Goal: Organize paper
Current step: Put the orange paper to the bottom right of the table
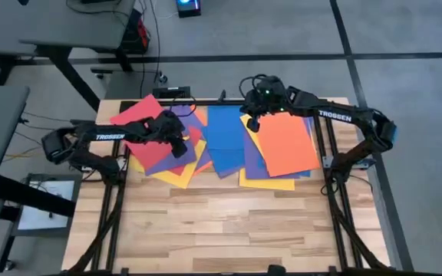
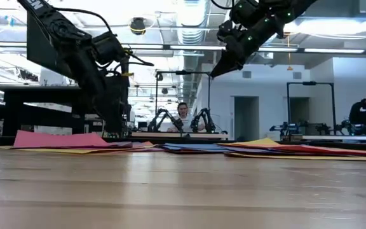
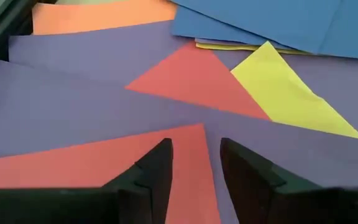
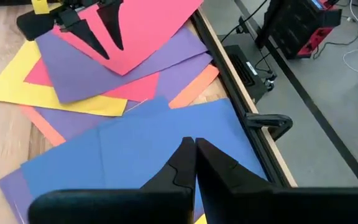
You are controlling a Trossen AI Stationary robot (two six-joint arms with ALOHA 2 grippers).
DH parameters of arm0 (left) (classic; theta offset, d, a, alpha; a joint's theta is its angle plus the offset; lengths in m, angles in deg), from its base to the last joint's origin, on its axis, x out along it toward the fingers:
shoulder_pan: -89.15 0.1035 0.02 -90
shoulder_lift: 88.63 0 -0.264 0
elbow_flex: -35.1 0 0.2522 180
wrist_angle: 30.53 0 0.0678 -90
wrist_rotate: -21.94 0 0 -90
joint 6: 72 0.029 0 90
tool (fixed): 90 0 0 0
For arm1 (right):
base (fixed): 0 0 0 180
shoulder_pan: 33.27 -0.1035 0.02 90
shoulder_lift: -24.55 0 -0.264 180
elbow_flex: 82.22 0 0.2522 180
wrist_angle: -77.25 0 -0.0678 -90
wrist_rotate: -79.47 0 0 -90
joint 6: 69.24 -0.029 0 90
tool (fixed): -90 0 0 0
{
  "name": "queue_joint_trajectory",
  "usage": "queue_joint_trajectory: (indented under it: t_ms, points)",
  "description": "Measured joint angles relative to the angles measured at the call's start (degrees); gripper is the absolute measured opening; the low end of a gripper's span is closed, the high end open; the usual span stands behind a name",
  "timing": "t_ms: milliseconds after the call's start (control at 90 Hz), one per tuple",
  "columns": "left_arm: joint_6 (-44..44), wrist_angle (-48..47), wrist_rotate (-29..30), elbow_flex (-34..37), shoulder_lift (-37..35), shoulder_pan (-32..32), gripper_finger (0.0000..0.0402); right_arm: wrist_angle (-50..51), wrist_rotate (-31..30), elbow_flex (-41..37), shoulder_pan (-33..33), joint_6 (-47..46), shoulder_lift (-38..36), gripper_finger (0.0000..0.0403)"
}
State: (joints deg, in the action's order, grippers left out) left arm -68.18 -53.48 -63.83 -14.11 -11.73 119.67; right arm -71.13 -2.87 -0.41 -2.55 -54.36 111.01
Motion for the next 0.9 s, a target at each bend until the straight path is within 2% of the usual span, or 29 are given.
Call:
queue_joint_trajectory:
  t_ms: [144, 244, 300, 422, 489, 578, 622, 744, 900]
  points:
    - [1.1, -3.6, 0.1, 0.0, -1.3, 0.0, 0.0118, -1.1, 0.0, 0.1, -0.6, -4.4, 2.9, 0.0000]
    - [1.3, -4.0, 0.1, 0.1, -3.0, 0.0, 0.0118, 2.8, 0.1, 0.0, -0.8, -4.1, 7.6, 0.0014]
    - [1.3, -3.4, 0.2, 0.1, -3.9, 0.0, 0.0118, 6.0, 0.2, 0.0, -0.8, -4.1, 9.8, 0.0035]
    - [1.8, -3.9, 0.2, 0.0, -5.5, 0.0, 0.0118, 21.2, -2.1, 0.9, 0.0, -2.8, 12.4, 0.0099]
    - [2.5, -4.9, 0.2, 0.0, -6.1, 0.0, 0.0118, 27.1, -2.4, 1.0, 0.7, -6.5, 12.3, 0.0133]
    - [3.5, -4.8, 0.3, 0.0, -6.1, 0.0, 0.0118, 30.2, -2.6, 0.3, 1.3, -12.0, 11.8, 0.0173]
    - [3.9, -4.5, 0.3, 0.0, -6.0, 0.0, 0.0118, 29.4, -3.9, -0.9, 1.2, -13.5, 11.7, 0.0188]
    - [3.9, -2.3, 0.3, 0.0, -5.6, 0.0, 0.0118, 16.1, -6.7, -4.0, 1.6, -19.6, 13.2, 0.0211]
    - [3.9, -1.7, 0.2, 0.0, -5.6, 0.0, 0.0118, 13.4, -7.9, -4.1, 4.0, -23.5, 17.5, 0.0212]
